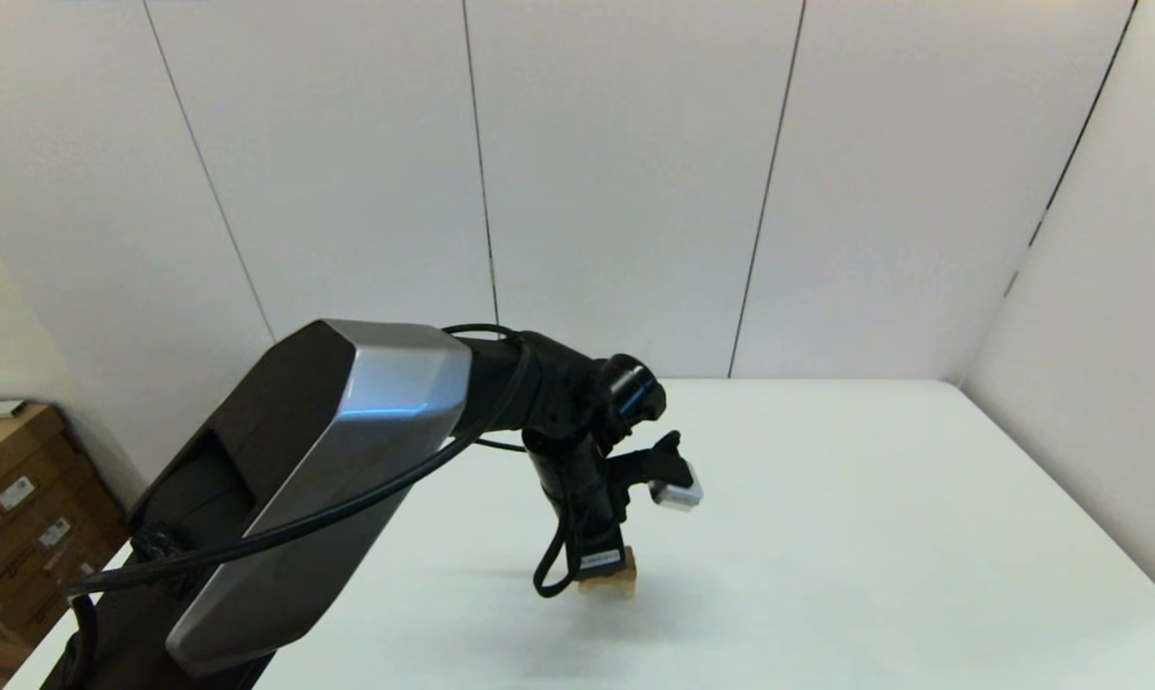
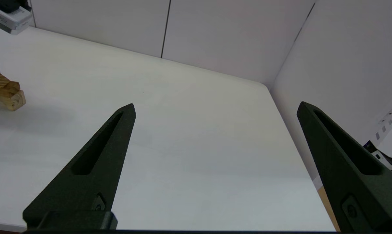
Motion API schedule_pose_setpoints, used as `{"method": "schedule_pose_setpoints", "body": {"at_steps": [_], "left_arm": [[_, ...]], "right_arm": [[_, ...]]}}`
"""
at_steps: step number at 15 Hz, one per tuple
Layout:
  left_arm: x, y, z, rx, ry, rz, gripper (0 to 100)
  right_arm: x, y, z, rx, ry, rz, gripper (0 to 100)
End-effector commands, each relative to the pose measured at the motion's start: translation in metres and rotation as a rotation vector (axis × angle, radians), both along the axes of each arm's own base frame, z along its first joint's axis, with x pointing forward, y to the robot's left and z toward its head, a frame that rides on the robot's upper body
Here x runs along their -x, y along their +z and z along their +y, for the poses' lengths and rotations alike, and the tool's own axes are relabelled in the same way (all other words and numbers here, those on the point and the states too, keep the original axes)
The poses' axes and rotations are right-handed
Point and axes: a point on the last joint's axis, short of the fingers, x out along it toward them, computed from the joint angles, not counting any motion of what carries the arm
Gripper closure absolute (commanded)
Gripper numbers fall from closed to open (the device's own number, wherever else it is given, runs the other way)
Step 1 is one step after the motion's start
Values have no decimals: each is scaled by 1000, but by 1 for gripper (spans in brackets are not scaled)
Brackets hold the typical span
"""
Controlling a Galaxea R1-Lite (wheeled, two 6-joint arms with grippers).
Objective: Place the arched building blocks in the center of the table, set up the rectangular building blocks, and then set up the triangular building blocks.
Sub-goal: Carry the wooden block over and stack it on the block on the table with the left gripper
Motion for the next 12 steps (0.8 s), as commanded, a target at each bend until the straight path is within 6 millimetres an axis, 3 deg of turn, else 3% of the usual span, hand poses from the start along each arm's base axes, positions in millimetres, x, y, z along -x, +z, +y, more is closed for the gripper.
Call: {"method": "schedule_pose_setpoints", "body": {"at_steps": [1, 8, 9, 12], "left_arm": [[0, -1, 1, -4, -1, 3, 100], [0, 1, 1, -1, -3, 0, 100], [0, 1, 1, -1, -3, 0, 0], [0, 3, 1, 2, -5, -2, 0]], "right_arm": [[0, 0, 0, 2, 1, 0, 0], [0, 0, 0, 2, 1, 0, 0], [0, 0, 0, 2, 1, 0, 0], [0, 0, 0, 2, 1, 0, 0]]}}
